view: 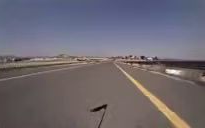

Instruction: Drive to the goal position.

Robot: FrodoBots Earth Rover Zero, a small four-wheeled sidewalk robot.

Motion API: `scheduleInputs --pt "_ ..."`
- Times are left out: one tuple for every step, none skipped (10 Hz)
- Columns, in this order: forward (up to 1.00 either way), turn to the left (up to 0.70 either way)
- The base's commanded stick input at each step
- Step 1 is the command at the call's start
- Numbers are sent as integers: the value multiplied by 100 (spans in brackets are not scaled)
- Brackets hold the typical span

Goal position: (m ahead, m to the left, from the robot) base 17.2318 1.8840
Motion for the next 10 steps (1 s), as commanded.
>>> scheduleInputs --pt "100 -1" --pt "100 -1" --pt "100 -1" --pt "100 -1" --pt "100 -1" --pt "100 -1" --pt "100 -1" --pt "100 -1" --pt "100 -1" --pt "100 -1"
